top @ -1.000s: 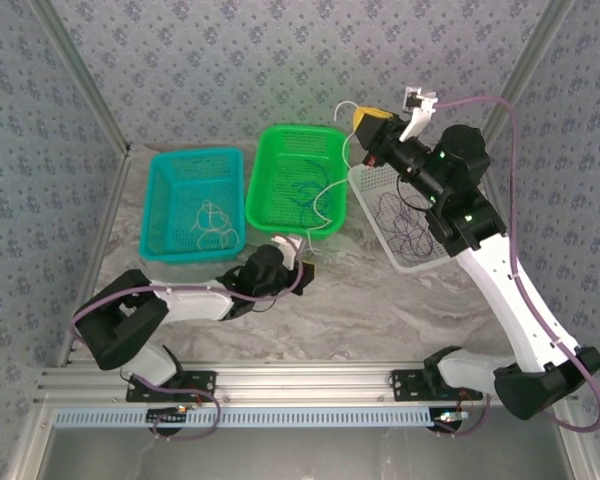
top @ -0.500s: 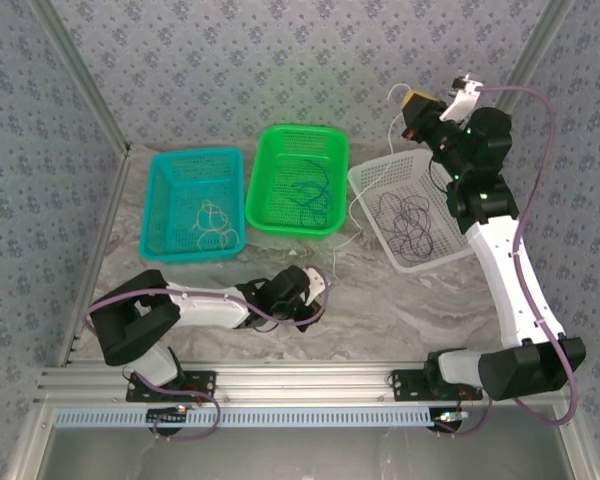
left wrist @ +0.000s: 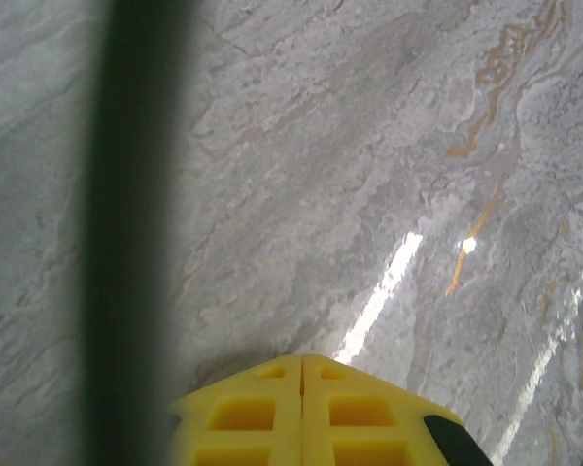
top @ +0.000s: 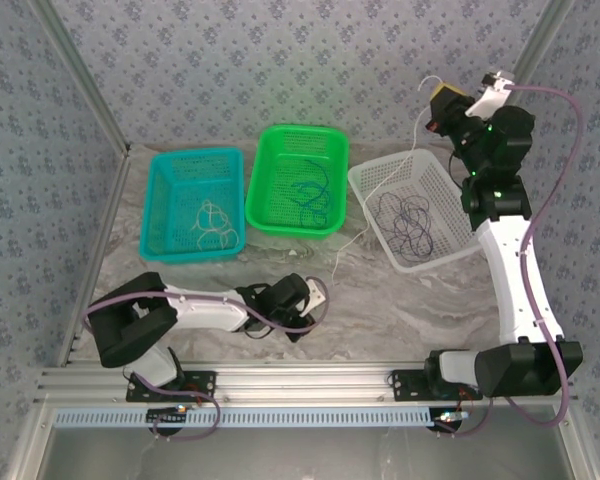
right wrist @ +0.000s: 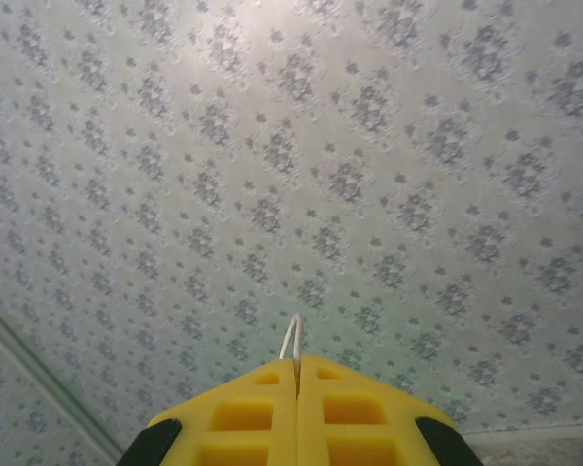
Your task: Untangle the cables
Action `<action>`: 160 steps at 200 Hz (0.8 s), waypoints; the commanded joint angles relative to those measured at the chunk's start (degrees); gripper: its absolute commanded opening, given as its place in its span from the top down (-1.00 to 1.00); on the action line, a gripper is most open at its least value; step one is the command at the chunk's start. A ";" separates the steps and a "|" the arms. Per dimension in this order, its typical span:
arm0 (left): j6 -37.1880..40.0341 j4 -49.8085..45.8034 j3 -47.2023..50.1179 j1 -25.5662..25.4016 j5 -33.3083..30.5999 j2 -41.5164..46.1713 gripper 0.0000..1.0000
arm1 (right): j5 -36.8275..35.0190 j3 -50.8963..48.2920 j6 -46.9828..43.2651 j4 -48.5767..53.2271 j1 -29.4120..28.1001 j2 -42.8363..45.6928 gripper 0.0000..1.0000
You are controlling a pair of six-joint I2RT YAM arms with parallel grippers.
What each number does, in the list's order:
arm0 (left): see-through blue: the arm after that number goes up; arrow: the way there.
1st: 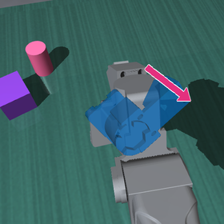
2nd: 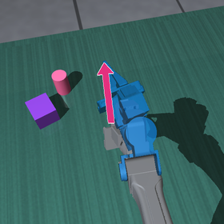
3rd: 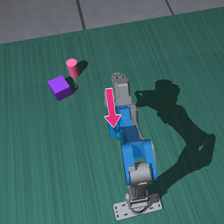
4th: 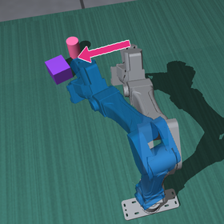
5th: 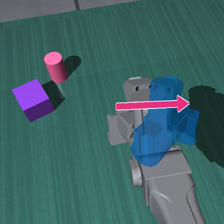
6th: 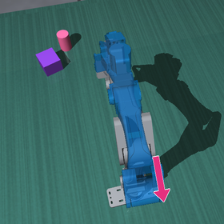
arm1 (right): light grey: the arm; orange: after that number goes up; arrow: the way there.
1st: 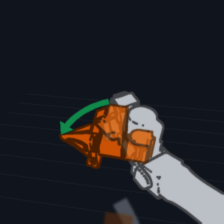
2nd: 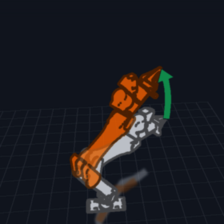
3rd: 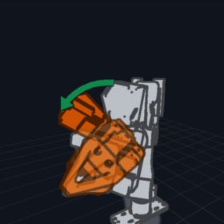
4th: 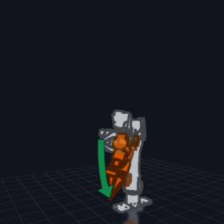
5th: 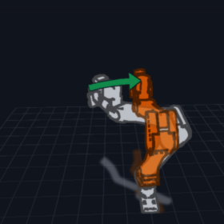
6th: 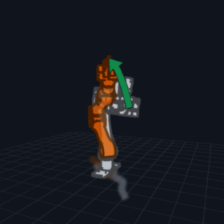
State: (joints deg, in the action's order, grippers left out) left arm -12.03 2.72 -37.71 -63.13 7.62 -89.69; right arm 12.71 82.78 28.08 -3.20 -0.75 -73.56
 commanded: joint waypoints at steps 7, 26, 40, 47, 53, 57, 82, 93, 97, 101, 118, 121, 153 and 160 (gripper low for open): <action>-0.77 -0.72 2.31 -0.41 -2.04 3.73 1.00 | -1.43 1.16 1.18 -1.55 2.49 1.20 1.00; -1.20 -0.30 3.14 -0.41 -3.18 5.37 1.00 | -1.62 0.47 1.58 -1.54 3.71 1.94 1.00; -1.36 0.16 3.98 -0.41 -4.25 6.75 1.00 | -1.68 -0.23 1.89 -1.85 4.61 2.53 1.00; -1.47 0.41 4.43 -0.41 -4.67 7.59 1.00 | -1.81 -0.45 1.89 -1.81 4.92 2.84 1.00; -1.58 0.68 4.85 -0.41 -4.91 8.38 1.00 | -1.83 -0.67 2.05 -1.90 5.32 2.99 1.00; -1.59 0.85 5.12 -0.46 -4.95 8.86 1.00 | -1.69 -0.77 2.19 -1.90 5.53 3.06 1.00; -1.68 1.07 6.53 -0.41 -5.95 11.61 1.00 | -1.24 -0.93 3.22 -1.71 7.49 3.42 1.00; -1.68 1.06 7.03 -0.41 -6.28 12.14 1.00 | -0.38 -0.99 3.94 -1.90 8.04 3.27 1.00; -1.68 1.13 7.20 -0.43 -6.38 12.30 1.00 | -0.09 -0.96 4.00 -1.77 8.09 3.17 1.00; -1.68 1.18 7.30 -0.48 -6.44 12.28 1.00 | 0.27 -0.80 4.00 -1.58 8.15 3.09 1.00; -1.61 1.41 7.07 -0.41 -5.91 12.04 1.00 | 0.33 -1.11 4.00 -1.28 8.21 3.14 1.00; -1.59 1.38 6.98 -0.41 -5.83 12.00 1.00 | 0.16 -1.25 4.00 -1.35 8.21 3.16 1.00; -1.59 1.60 6.78 -0.43 -6.32 13.47 1.00 | 1.25 -1.66 4.90 -1.70 8.16 3.03 1.00; -1.59 2.18 6.86 -0.41 -6.43 14.47 1.00 | 2.02 -1.66 5.37 -1.74 8.06 2.78 1.00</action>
State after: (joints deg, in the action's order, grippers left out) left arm -13.13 3.22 -31.20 -63.13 2.02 -78.35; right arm 12.51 81.25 31.59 -3.25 7.16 -71.16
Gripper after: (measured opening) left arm 0.054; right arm 0.066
